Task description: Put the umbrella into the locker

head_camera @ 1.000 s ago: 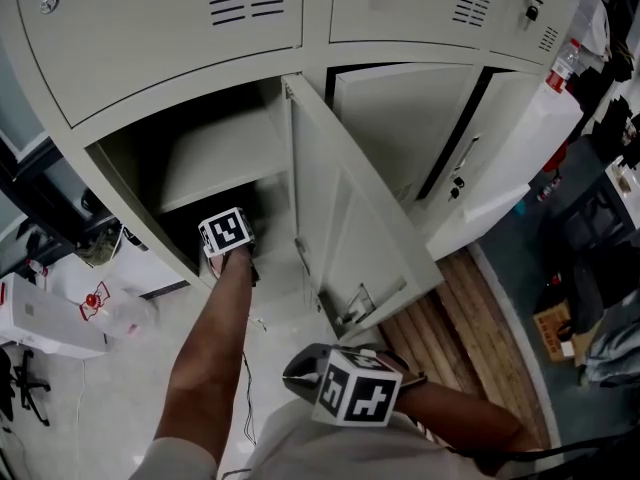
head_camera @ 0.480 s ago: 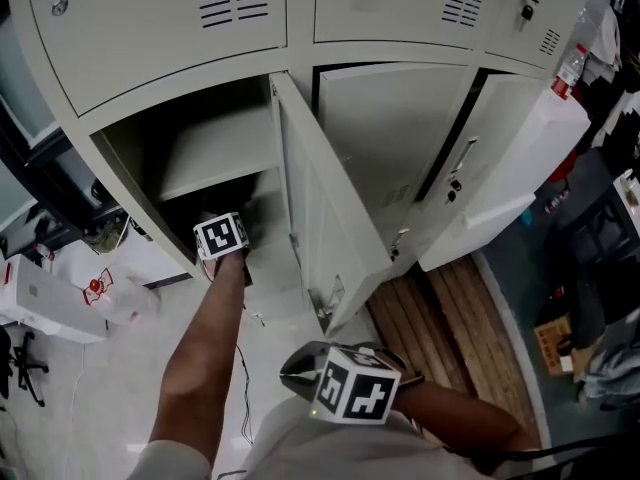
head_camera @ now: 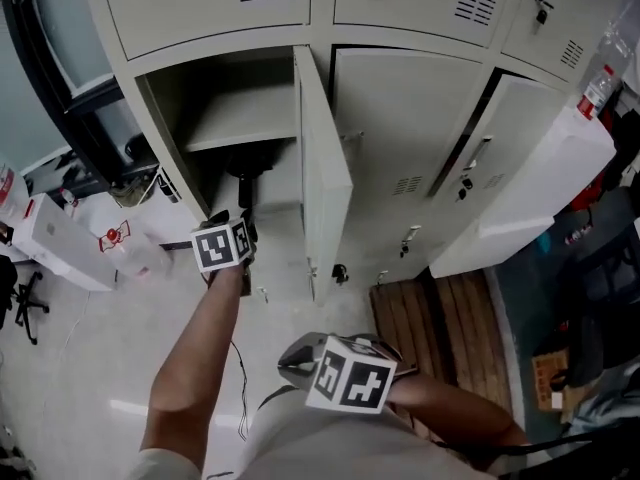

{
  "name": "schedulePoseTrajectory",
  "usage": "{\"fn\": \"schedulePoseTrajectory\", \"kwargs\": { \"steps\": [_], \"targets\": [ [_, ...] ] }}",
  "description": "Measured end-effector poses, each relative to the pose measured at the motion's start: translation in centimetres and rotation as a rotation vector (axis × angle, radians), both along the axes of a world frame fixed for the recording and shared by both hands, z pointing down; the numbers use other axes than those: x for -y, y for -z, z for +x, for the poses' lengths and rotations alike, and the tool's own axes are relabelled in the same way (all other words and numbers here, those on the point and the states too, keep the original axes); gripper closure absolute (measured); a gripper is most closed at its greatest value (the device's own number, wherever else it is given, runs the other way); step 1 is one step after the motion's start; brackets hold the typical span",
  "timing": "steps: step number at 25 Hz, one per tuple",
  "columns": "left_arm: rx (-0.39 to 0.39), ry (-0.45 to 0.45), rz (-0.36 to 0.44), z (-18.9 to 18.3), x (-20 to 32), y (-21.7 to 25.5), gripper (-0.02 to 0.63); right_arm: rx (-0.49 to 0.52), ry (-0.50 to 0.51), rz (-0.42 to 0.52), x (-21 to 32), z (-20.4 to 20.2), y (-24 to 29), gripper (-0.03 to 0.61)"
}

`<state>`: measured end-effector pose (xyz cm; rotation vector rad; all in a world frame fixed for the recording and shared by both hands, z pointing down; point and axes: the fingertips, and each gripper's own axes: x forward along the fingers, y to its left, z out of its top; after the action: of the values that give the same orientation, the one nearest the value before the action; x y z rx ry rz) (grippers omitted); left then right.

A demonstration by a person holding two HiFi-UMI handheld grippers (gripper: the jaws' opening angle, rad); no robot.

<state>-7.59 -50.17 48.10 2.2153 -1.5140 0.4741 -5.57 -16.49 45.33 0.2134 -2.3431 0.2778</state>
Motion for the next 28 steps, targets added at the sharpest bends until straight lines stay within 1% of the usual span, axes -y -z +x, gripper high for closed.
{"fn": "schedulePoseTrajectory", "kwargs": {
  "steps": [4, 7, 9, 12, 17, 19, 21, 24, 28],
  "targets": [
    [-0.020, 0.012, 0.027, -0.8, -6.3, 0.5, 0.524, 0.013, 0.041, -0.011, -3.5, 0.9, -0.6, 0.561],
    [-0.056, 0.004, 0.023, -0.9, -11.3, 0.0, 0.595, 0.023, 0.068, -0.019, -6.1, 1.9, -1.1, 0.561],
    [-0.086, -0.021, 0.019, -0.4, -14.8, -0.5, 0.603, 0.024, 0.080, -0.021, -7.6, 2.7, -1.4, 0.561],
    [-0.143, -0.082, 0.015, 1.0, -20.3, -0.8, 0.603, 0.042, 0.080, -0.029, -9.9, 3.6, -1.8, 0.561],
    [-0.169, -0.209, -0.002, 3.8, -29.0, -1.1, 0.604, 0.060, 0.051, -0.040, -12.4, 5.1, -2.3, 0.561],
    [-0.173, -0.269, 0.004, 5.1, -32.2, -1.1, 0.604, 0.053, 0.043, -0.026, -13.4, 5.8, -2.6, 0.561],
    [-0.166, -0.311, -0.005, 6.2, -35.2, -1.4, 0.603, 0.042, 0.038, 0.006, -14.2, 6.5, -2.8, 0.561],
    [-0.144, -0.329, -0.010, 7.3, -38.6, -2.2, 0.603, 0.028, 0.031, 0.061, -15.0, 7.3, -2.8, 0.561],
    [-0.140, -0.343, -0.010, 8.3, -41.9, -2.8, 0.603, 0.059, 0.020, 0.050, -16.2, 7.8, -2.4, 0.561]
  ]
}}
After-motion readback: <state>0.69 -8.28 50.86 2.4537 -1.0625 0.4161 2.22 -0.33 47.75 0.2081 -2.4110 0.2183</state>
